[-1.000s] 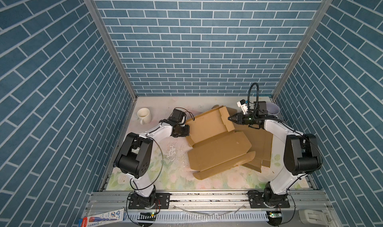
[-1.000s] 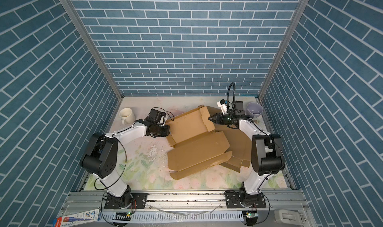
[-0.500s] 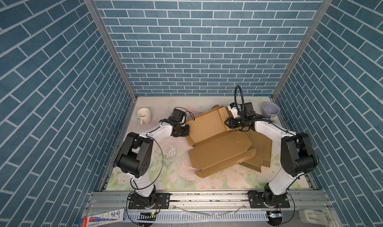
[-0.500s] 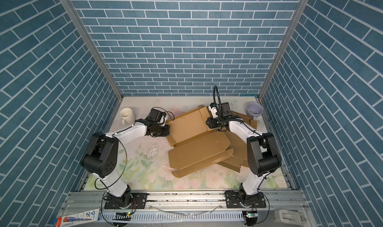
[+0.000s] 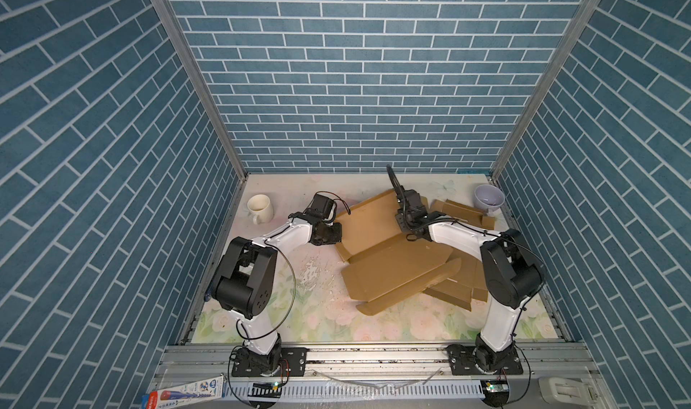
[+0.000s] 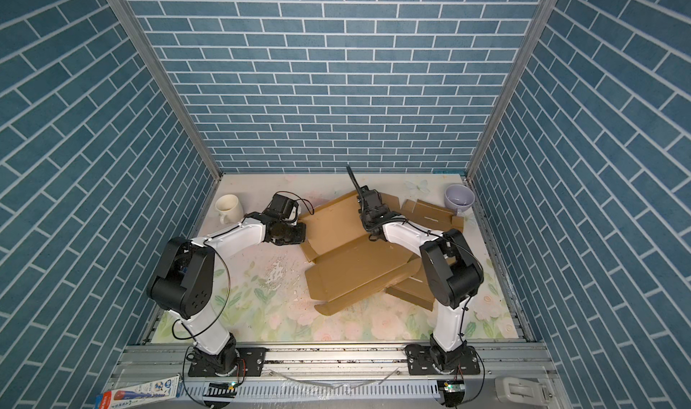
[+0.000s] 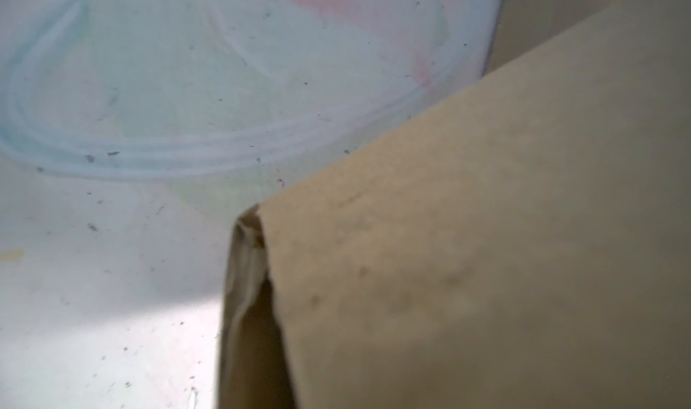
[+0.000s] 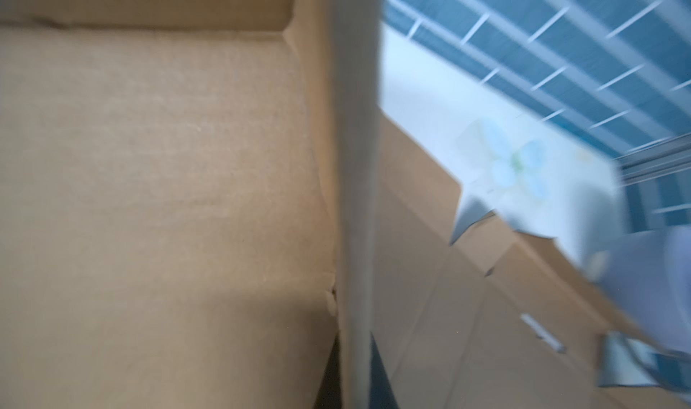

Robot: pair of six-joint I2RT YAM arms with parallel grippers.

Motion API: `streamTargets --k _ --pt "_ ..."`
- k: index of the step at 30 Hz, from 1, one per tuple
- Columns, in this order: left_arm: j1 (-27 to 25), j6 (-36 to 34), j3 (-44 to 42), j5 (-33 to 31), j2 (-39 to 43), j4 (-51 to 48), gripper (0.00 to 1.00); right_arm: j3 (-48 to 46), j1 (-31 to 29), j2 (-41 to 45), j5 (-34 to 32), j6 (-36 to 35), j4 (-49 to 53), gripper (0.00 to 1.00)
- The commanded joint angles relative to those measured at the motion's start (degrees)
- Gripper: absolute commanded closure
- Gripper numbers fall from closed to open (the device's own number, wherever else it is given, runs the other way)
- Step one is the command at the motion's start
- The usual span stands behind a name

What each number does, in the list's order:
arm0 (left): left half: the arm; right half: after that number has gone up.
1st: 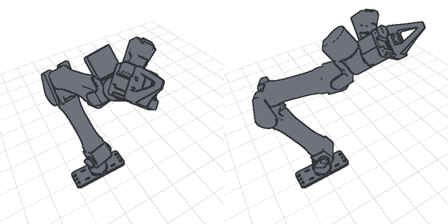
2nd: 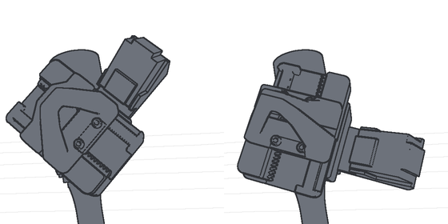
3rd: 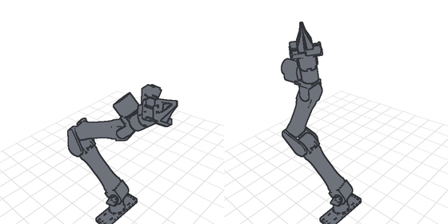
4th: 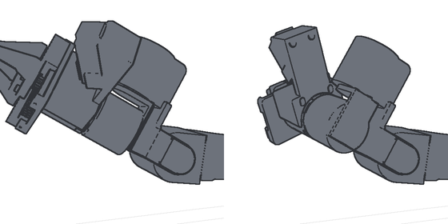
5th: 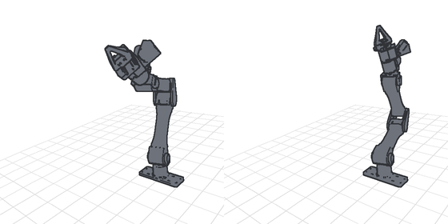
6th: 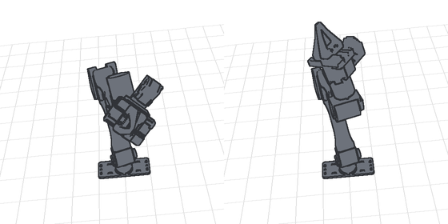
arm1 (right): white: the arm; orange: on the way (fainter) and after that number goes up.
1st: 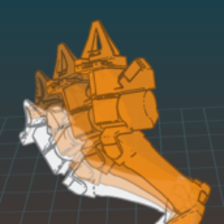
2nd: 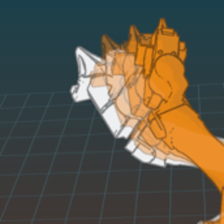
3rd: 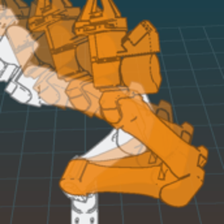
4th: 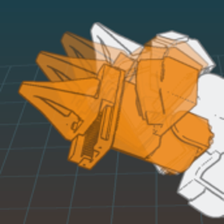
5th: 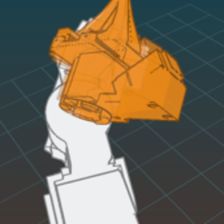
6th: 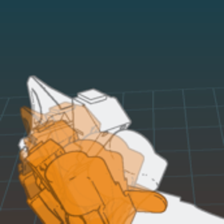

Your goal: Fold the paper box

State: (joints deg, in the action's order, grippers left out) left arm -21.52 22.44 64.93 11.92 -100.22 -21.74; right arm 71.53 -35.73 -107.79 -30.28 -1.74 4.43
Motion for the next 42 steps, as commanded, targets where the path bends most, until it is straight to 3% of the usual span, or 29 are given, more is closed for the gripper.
streamTargets --k 1,3,5,10,15,20,29,42 --pt "-0.29 1.54 0.64 -2.38 -1.93 -2.76 1.0 2.14 -2.43 -2.93 -18.34 -6.16 -5.94 0.91" --pt "-0.31 3.06 0.55 -4.07 -2.47 -3.54 1.0 3.4 -3.72 -4.85 -19.56 -7.97 -6.1 0.89" --pt "-0.28 4.72 0.8 -5.79 -3.06 -4.61 1.0 4.69 -4.65 -6.55 -21.09 -9.75 -5.92 1.0" --pt "-0.55 9.84 2.79 -10.82 -5.54 -9.28 1.0 6.69 -6.51 -8.79 -26.01 -13.46 -6.17 1.0" --pt "-1.54 12.87 6.52 -20.49 -10.09 -13.65 1.0 11.79 -9.32 -10.18 -26.58 -5.18 6.53 1.0" --pt "-1.7 15.47 11.11 -26.27 -16.33 -18.66 1.0 15.85 -10.29 -13.2 -26.41 -0.21 13.97 1.0" --pt "-3.09 17.44 14.37 -32.47 -22.13 -22.68 1.0 19.62 -11.17 -16.25 -23.77 6.27 18.83 1.0" --pt "-4.15 17.29 17.52 -34.98 -25.28 -24.54 1.0 20.41 -11.13 -16.54 -19.27 10.92 21.42 1.0"
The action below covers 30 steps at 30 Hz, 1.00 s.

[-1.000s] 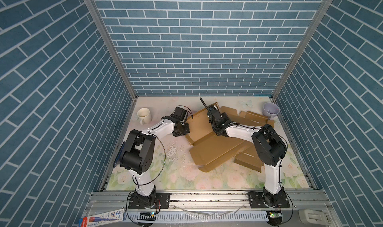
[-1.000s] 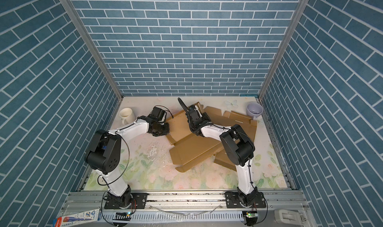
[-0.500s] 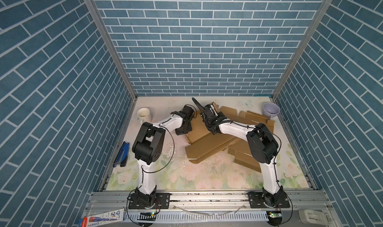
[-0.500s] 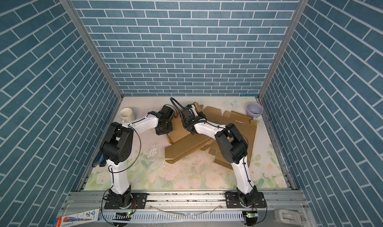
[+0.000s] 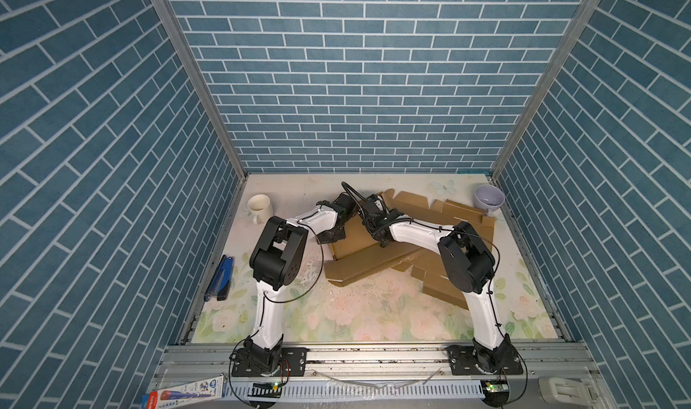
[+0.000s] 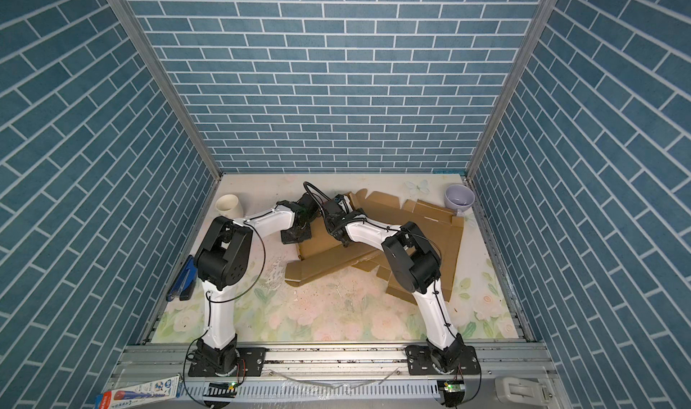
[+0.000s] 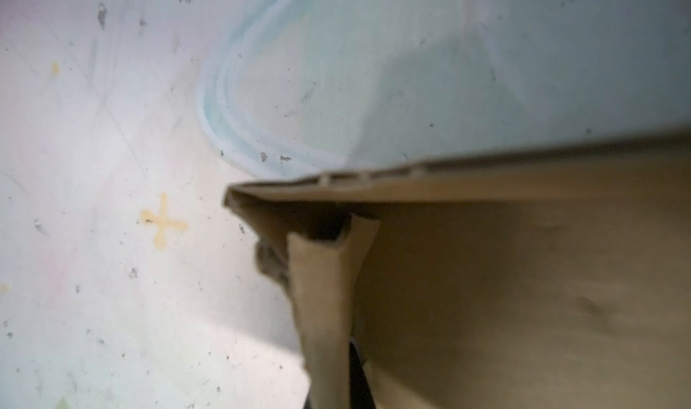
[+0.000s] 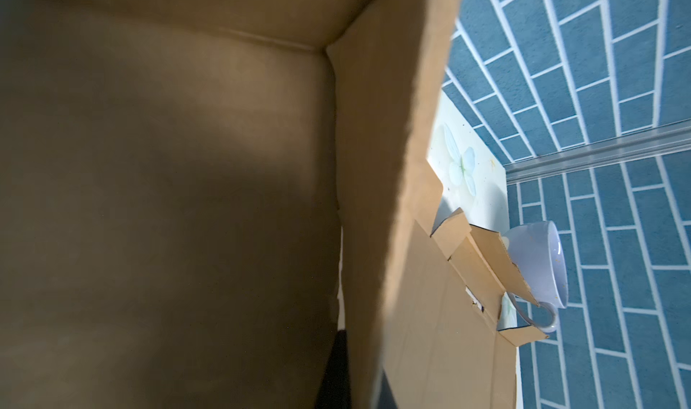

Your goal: Fold the paper box

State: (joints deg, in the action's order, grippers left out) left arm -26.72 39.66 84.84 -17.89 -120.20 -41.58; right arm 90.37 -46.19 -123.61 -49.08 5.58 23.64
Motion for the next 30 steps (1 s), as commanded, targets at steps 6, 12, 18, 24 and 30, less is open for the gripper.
streamTargets --k 6,12,18,24,30 --pt "0.97 -1.62 -3.54 1.22 -1.44 -4.02 1.0 0.1 0.37 0.69 7.18 -1.68 -0.24 1.0" --pt "0.9 -2.1 -10.07 10.7 8.02 -0.35 0.8 1.13 2.03 1.61 21.19 -16.06 3.36 1.0" --pt "-0.1 -0.96 -17.79 17.99 14.19 1.99 0.68 3.35 3.15 2.81 28.11 -25.77 9.71 1.0" --pt "-0.52 -2.14 -19.36 21.1 19.56 -0.16 0.5 8.64 3.39 0.32 33.53 -32.26 17.76 1.0" --pt "-0.38 -7.11 -16.99 22.54 24.44 -5.42 0.35 8.82 3.44 -0.21 36.47 -38.31 19.35 1.0"
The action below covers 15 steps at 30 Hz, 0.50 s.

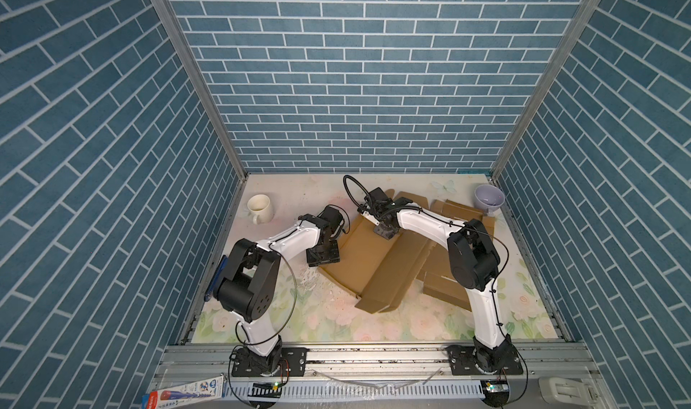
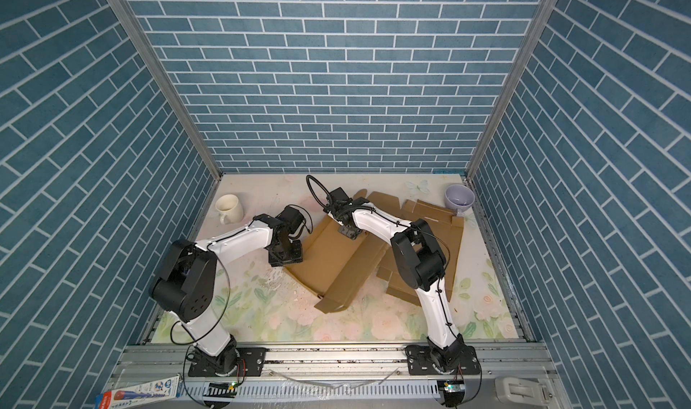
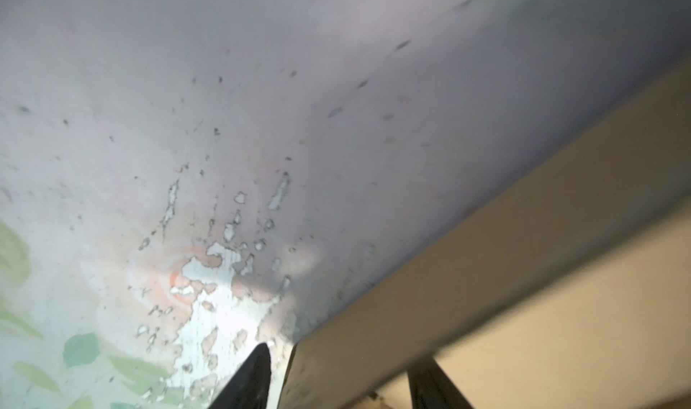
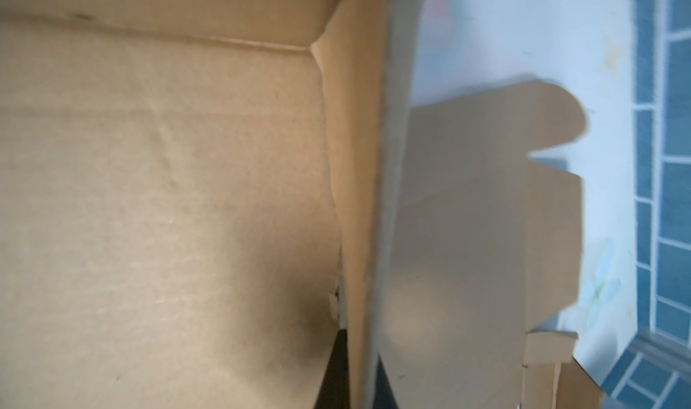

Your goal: Fold the paper box

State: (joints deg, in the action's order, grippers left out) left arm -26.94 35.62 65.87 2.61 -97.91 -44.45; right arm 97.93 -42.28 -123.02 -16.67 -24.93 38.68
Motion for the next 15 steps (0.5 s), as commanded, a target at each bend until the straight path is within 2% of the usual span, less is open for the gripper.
streamTargets --k 1,7,10,15 --pt "-0.2 -3.97 2.6 2.53 2.74 -3.12 0.33 1.59 -0.35 -0.95 4.81 -8.71 4.93 1.0" --pt "0.46 -10.72 5.66 5.06 3.6 -3.91 0.29 4.36 -0.43 -2.13 8.34 -11.5 7.78 1.0" --pt "0.98 -15.03 4.56 6.36 2.21 -0.14 0.28 4.57 -0.41 -2.06 9.51 -12.76 7.99 1.0" --pt "1.47 -16.58 4.4 10.74 -2.1 5.58 0.31 4.94 -0.43 -2.23 10.94 -13.48 8.01 0.98"
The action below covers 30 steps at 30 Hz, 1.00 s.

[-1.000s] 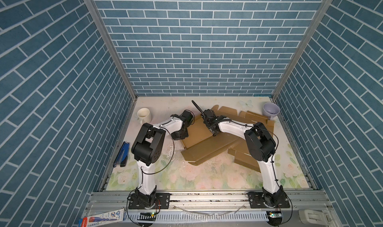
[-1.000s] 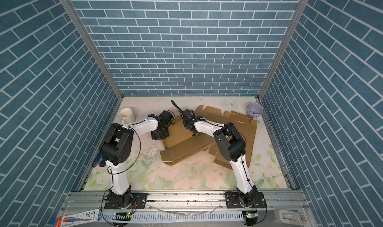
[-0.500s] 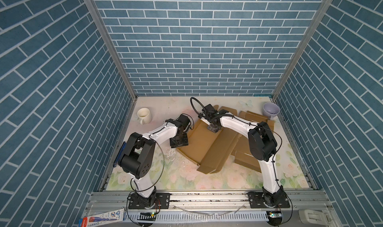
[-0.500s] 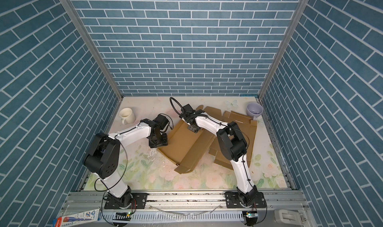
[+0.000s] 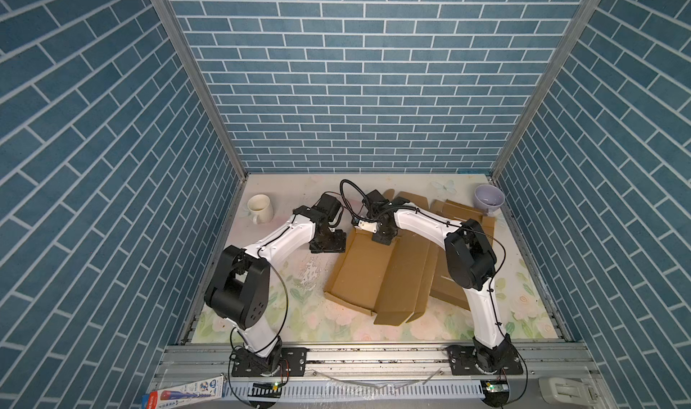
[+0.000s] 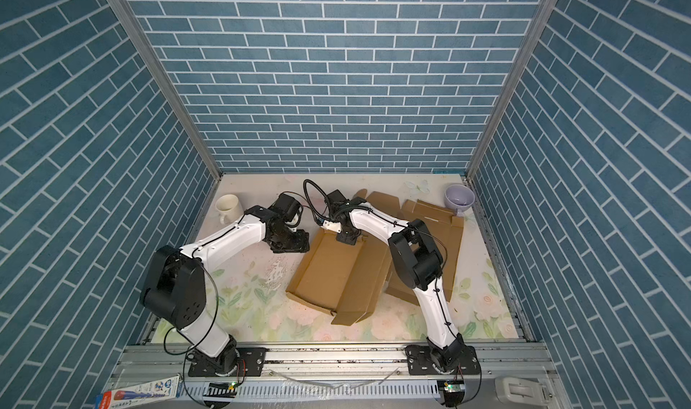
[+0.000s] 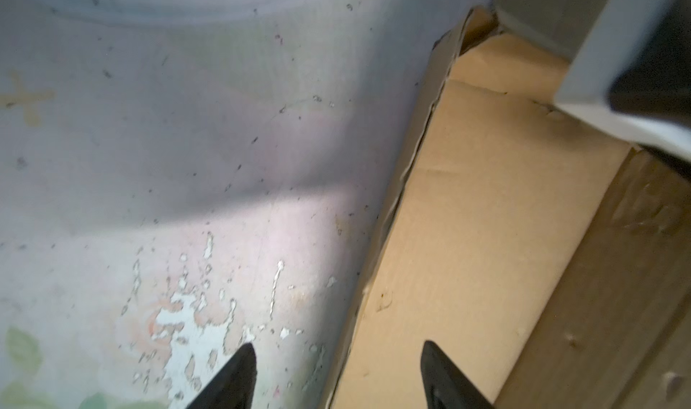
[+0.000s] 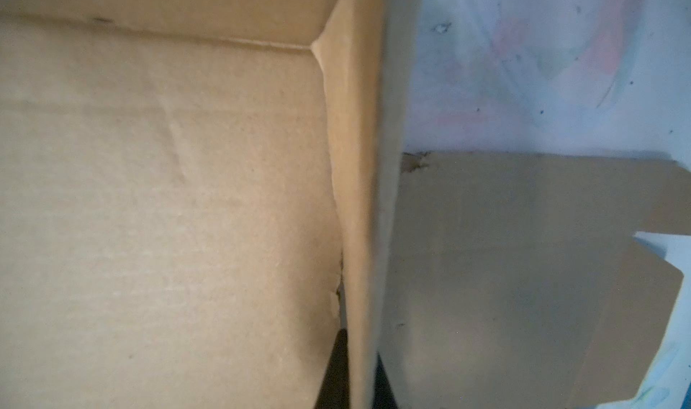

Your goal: Fold the paper box

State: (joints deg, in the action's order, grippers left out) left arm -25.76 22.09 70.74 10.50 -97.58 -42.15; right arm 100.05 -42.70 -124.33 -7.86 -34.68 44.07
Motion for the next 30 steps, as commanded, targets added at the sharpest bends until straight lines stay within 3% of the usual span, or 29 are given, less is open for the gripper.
streamTargets --k 1,4,9,16,26,30 --pt "0.28 -2.87 -0.11 3.8 -3.52 4.03 0.32 2.79 -0.02 -0.91 2.28 -3.73 2.73 0.95" --pt "0.29 -1.59 -0.14 5.17 -5.99 6.23 0.37 2.74 -0.02 -0.91 2.53 -3.43 2.69 0.88" --pt "0.26 0.03 -1.53 5.93 -8.36 7.9 0.53 2.47 -0.06 -0.91 2.17 -2.52 2.0 0.79" --pt "0.25 3.92 -6.03 5.84 -6.67 11.22 0.69 3.67 0.07 0.58 2.41 0.83 0.5 0.6" --pt "0.27 9.35 -13.98 4.59 -2.02 15.85 0.77 8.63 2.51 7.61 8.53 13.74 0.71 0.41" --pt "0.26 11.79 -15.59 2.96 0.0 16.31 0.78 12.32 2.94 11.13 5.02 22.75 2.55 0.42"
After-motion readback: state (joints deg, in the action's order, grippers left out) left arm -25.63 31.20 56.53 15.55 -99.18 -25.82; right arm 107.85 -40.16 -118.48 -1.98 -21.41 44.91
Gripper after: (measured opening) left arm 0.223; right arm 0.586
